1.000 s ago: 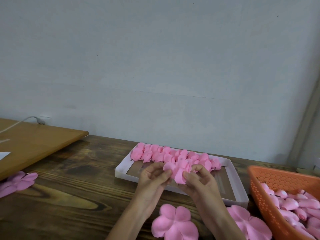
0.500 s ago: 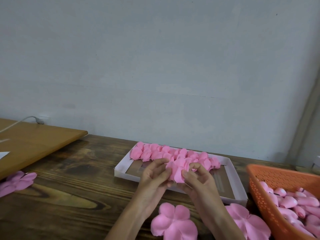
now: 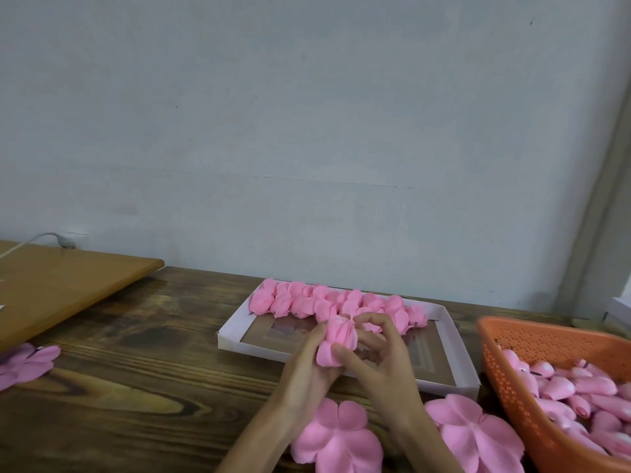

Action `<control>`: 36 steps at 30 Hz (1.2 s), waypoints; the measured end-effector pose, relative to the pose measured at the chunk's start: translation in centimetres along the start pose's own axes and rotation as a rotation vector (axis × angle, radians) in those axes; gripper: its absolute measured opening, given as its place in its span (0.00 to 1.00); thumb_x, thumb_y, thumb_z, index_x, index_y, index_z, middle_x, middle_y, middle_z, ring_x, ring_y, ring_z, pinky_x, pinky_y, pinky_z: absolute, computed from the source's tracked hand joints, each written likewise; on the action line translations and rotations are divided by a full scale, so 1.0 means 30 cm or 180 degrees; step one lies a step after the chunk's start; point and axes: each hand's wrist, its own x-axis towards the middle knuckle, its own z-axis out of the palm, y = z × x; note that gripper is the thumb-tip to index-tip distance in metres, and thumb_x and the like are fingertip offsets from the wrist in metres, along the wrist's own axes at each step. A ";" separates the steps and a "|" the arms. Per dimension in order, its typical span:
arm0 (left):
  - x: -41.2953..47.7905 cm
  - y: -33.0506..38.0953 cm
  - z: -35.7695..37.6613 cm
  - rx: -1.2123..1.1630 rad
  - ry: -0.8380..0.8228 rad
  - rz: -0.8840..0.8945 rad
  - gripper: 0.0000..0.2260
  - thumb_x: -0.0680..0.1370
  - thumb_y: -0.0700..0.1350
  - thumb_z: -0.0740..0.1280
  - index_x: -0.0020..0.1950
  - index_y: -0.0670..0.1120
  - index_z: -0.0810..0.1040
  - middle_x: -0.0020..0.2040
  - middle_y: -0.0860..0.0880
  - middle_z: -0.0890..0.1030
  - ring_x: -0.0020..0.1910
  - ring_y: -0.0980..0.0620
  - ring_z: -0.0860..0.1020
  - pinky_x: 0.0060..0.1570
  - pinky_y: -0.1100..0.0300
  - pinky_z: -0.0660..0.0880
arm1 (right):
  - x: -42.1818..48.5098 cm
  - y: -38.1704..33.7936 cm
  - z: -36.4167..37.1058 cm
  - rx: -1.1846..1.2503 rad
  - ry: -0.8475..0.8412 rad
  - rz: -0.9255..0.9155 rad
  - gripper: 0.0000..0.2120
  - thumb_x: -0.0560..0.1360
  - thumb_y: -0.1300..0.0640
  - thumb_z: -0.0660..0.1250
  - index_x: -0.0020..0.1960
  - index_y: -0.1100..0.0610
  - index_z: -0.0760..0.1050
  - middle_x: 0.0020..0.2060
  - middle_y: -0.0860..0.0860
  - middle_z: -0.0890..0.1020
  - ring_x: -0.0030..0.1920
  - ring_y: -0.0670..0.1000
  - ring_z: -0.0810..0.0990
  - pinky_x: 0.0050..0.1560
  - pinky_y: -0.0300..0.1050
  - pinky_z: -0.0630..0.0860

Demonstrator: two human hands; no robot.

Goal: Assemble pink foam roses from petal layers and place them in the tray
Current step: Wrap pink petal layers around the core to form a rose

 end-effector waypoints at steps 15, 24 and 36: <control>0.014 -0.031 -0.045 0.1544 -0.0210 0.0613 0.25 0.69 0.29 0.75 0.65 0.39 0.79 0.56 0.41 0.86 0.56 0.42 0.85 0.54 0.50 0.82 | -0.011 0.014 -0.015 -0.1732 0.0094 -0.0652 0.16 0.65 0.48 0.81 0.50 0.39 0.81 0.53 0.41 0.80 0.59 0.38 0.71 0.53 0.25 0.69; -0.002 -0.044 -0.008 0.1405 0.0486 0.0452 0.08 0.68 0.37 0.73 0.46 0.44 0.81 0.34 0.48 0.84 0.35 0.48 0.86 0.27 0.58 0.77 | -0.004 0.014 -0.020 -0.2339 -0.0138 -0.0982 0.16 0.70 0.48 0.77 0.56 0.38 0.79 0.51 0.35 0.78 0.56 0.43 0.76 0.54 0.35 0.71; -0.017 -0.022 0.006 0.1354 0.0400 0.0605 0.07 0.64 0.37 0.74 0.39 0.46 0.81 0.34 0.47 0.82 0.34 0.52 0.83 0.30 0.60 0.78 | -0.021 -0.006 -0.009 -0.2505 -0.0083 -0.1298 0.10 0.74 0.49 0.75 0.55 0.41 0.84 0.48 0.37 0.77 0.51 0.42 0.79 0.48 0.33 0.74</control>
